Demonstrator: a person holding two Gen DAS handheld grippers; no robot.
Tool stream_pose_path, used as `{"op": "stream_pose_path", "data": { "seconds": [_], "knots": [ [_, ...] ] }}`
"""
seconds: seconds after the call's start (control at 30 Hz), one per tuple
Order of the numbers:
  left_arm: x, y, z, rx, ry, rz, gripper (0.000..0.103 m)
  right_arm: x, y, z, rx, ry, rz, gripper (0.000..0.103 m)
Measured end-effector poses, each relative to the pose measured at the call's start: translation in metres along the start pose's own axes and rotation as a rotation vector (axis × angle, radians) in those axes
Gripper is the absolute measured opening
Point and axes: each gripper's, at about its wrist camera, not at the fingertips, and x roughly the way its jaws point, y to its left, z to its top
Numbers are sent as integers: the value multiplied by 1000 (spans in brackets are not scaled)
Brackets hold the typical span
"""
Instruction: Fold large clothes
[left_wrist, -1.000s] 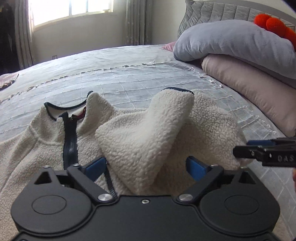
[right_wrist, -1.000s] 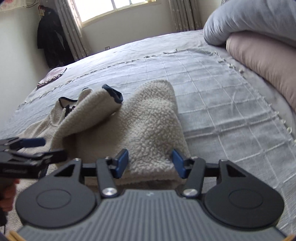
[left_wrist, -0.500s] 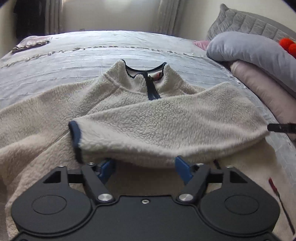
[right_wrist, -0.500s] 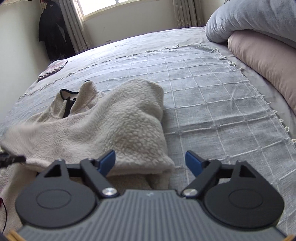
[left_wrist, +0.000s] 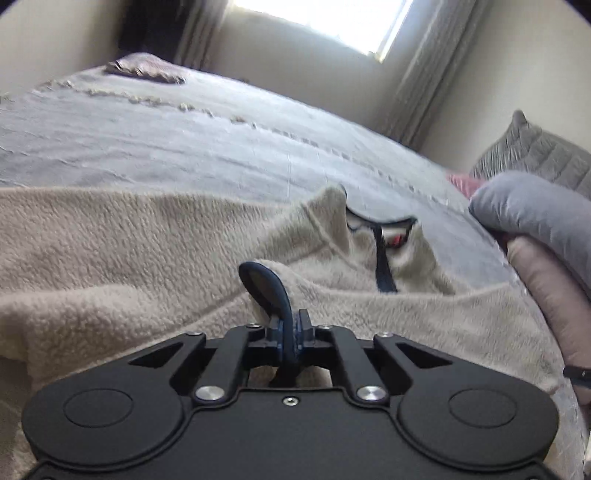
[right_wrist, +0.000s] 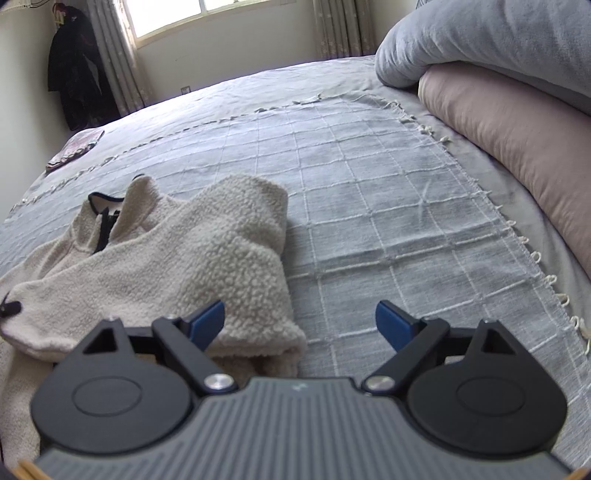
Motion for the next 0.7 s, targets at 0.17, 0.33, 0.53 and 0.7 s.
{"op": "stream_pose_path", "data": {
  "seconds": [0.17,0.33,0.53,0.7],
  "knots": [
    [-25,13,-5,66,-62,137,6,18,-4,12,52,-13,25,90],
    [-8,32,-22,53,0,121,7,66,0,25,138,18,109,86],
    [-9,35,-24,60,-22,81,7,120,-3,41,317,20,214,21],
    [-15,35,-34,76,-24,72,11,100,14,47,117,-139,-9,0]
  ]
}}
